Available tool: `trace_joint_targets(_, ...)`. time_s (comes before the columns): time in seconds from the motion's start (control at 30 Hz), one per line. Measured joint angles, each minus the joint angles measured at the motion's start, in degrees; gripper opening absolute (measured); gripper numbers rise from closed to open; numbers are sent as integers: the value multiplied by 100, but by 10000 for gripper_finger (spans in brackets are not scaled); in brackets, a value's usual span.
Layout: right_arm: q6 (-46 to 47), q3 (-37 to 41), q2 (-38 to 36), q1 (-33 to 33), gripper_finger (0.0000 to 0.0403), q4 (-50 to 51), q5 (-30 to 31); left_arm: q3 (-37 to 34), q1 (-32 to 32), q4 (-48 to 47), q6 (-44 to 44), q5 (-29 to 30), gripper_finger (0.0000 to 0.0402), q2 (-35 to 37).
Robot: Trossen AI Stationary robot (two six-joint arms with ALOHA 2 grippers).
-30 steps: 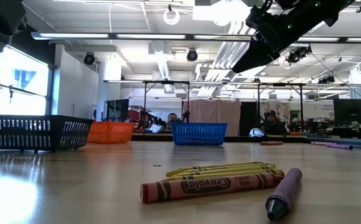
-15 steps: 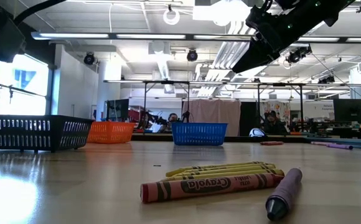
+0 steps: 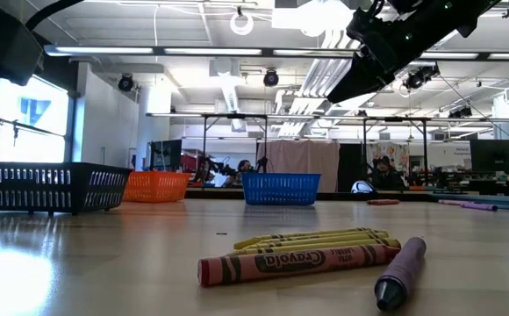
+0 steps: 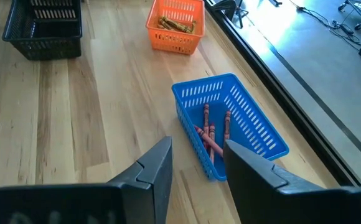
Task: Sort crayons
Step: Put the red crayon into the blue bin
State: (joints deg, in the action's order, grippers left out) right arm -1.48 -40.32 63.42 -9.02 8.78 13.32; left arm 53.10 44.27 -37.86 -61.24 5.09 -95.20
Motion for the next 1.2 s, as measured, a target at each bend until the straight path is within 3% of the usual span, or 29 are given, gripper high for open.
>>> trace_joint_targets(0.7, 0, 0, -2, 0, 128, 1, 0, 17, -67, 62, 39, 121, 92, -348)
trace_joint_targets(0.8, 0, 0, -2, 0, 128, 2, 0, 15, -171, 48, 137, 29, 74, -348)
trace_joint_targets(0.97, 0, 0, -2, 0, 128, 2, -1, 13, -337, 33, 139, -208, 12, -348)
trace_joint_targets(1.2, -46, 0, -2, 2, 128, 4, -2, -4, -418, 78, 132, -178, 2, -277)
